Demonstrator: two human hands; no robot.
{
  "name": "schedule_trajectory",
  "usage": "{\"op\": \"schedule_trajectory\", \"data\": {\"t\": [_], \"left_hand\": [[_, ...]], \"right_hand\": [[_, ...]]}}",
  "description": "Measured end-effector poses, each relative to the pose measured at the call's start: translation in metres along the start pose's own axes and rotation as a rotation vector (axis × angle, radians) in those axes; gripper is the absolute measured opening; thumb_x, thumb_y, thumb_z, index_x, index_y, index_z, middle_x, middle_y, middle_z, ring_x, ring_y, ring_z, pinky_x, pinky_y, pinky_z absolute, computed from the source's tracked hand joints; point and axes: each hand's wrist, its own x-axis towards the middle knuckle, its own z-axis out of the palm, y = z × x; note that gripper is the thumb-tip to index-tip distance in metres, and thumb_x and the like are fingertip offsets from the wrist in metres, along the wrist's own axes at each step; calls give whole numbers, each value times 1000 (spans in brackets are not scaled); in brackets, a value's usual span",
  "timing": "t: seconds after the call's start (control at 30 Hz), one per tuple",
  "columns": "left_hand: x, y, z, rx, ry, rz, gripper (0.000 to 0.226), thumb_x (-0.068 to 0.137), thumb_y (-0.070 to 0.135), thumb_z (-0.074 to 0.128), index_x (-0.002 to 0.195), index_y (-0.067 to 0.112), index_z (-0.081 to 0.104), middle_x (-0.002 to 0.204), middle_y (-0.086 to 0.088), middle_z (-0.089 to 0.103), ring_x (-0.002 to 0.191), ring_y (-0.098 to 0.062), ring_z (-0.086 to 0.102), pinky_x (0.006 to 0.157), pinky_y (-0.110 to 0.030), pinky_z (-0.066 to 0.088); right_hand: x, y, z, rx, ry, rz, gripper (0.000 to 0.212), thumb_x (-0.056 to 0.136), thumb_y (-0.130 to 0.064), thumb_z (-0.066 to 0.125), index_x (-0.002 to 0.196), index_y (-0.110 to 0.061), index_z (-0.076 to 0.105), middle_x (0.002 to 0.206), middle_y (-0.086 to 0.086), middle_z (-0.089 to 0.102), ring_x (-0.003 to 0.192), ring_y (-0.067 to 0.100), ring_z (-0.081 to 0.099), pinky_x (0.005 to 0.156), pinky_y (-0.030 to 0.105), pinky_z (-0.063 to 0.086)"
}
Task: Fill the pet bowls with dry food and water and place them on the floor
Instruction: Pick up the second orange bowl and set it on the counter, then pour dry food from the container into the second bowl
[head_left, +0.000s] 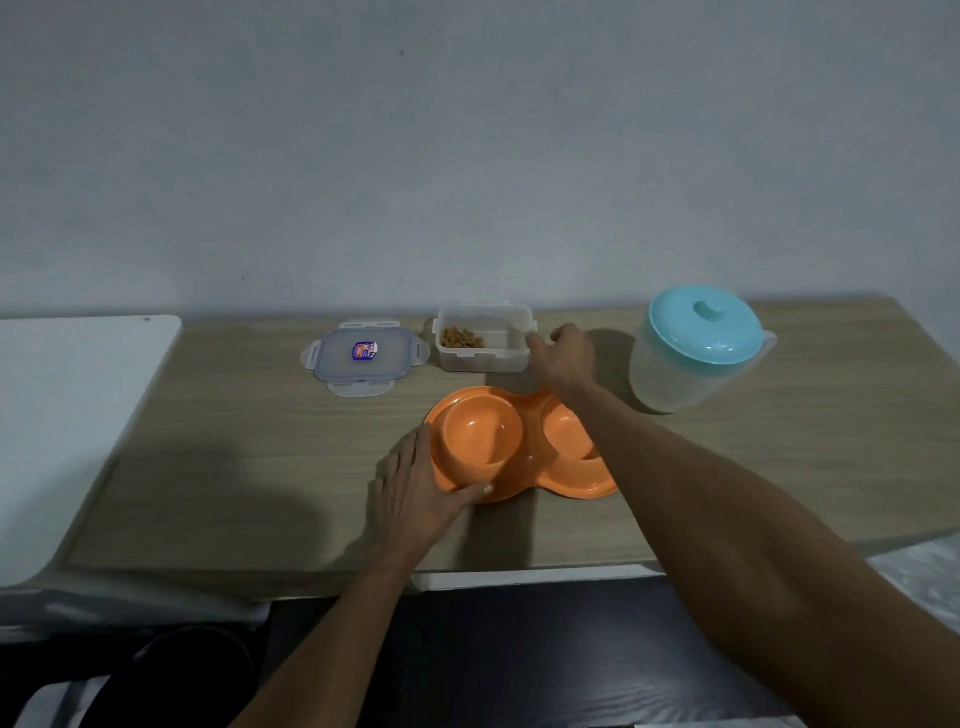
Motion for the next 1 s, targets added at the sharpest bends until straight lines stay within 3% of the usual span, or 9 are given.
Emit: {"op": "schedule_trajectory", "data": {"t": [0.17,0.27,0.37,0.47,0.6,0.67,0.77,0.9,1.0], "left_hand": [[6,-4,5,120,16,15,109,69,73,63,153,28,11,158,-2,23,142,-27,28,110,-47,34],[6,-2,6,184,9,31,109,69,73,62,153,29,9,157,-2,20,142,-28,26,109,-47,35],[6,-1,5,188,0,26,112,66,77,61,153,29,10,156,-2,22,141,-28,27,108,-48,36],[3,3,1,175,-22,14,115,63,80,62,153,29,11,156,-2,21,142,-28,26,108,-48,35],[1,7,-2,173,-16,2,116,60,81,63,152,29,14,155,-3,25,141,-29,29,105,-49,37],[0,10,-4,159,-32,-7,116,60,78,66,151,29,15,156,-3,25,141,-30,28,106,-50,36],[-1,13,-7,152,-42,-4,113,62,74,69,151,27,18,156,-3,26,142,-30,28,107,-51,35],[-2,12,-7,148,-29,14,113,61,75,69,151,26,20,154,-4,29,141,-30,30,107,-51,36],[-2,13,-9,122,-36,26,112,63,71,72,151,25,21,155,-4,29,141,-30,30,109,-52,35]], "right_hand": [[27,-13,22,79,-98,158,50,88,-35,67,115,6,63,112,19,68,102,34,67,86,41,57],[26,-12,25,166,-148,201,41,89,-27,66,111,7,62,109,15,66,94,32,67,75,36,59],[18,-13,18,354,-204,223,30,92,-20,60,112,3,57,115,16,60,101,33,62,81,46,60],[6,-14,0,424,-213,181,23,93,-15,58,110,0,55,107,13,54,99,32,60,81,48,60],[-12,-5,-33,416,-162,80,9,82,-14,62,82,-9,55,83,11,54,83,28,60,78,53,60],[-27,-3,-49,421,-144,35,19,83,-10,63,73,-13,47,72,7,46,76,25,56,78,51,60],[-49,3,-69,386,-130,-73,21,87,-8,65,76,-12,48,74,7,49,77,21,57,79,44,61],[-75,16,-82,253,-86,-224,24,82,-19,71,71,-17,51,80,20,60,80,33,64,78,51,58],[-89,24,-81,140,-30,-341,23,80,-21,72,73,-15,52,77,8,61,69,19,58,63,36,47]]}}
